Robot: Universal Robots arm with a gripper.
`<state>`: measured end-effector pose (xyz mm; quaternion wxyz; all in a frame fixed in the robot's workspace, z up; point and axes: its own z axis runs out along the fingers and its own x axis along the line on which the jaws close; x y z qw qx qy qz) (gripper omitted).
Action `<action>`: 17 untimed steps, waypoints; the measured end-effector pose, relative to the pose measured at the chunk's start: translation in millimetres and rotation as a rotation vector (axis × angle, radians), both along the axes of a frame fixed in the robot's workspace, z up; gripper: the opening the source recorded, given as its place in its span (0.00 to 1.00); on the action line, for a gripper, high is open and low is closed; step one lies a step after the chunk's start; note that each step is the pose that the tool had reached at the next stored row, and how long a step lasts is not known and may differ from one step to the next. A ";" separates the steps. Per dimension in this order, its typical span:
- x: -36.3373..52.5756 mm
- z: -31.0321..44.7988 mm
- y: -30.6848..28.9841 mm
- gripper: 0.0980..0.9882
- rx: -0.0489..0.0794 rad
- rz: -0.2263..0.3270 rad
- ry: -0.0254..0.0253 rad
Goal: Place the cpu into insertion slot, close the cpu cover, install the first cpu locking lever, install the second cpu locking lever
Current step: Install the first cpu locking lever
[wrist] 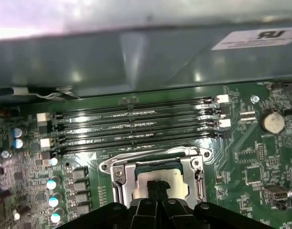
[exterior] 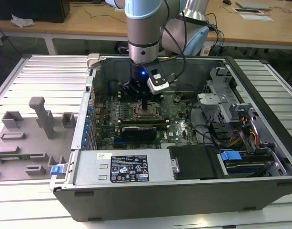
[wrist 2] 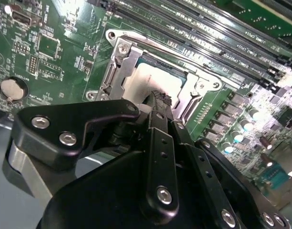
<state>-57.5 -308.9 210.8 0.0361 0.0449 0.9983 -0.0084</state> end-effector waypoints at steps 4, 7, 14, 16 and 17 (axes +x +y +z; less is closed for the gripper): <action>0.0 -0.1 0.0 0.01 0.000 0.000 0.0000; 2.4 -0.1 0.1 0.01 0.000 0.001 0.0000; 3.4 8.5 0.0 0.01 -0.006 0.003 0.0002; 3.4 13.3 0.0 0.01 -0.006 0.003 0.0003; 3.4 15.1 0.1 0.01 -0.007 0.003 0.0002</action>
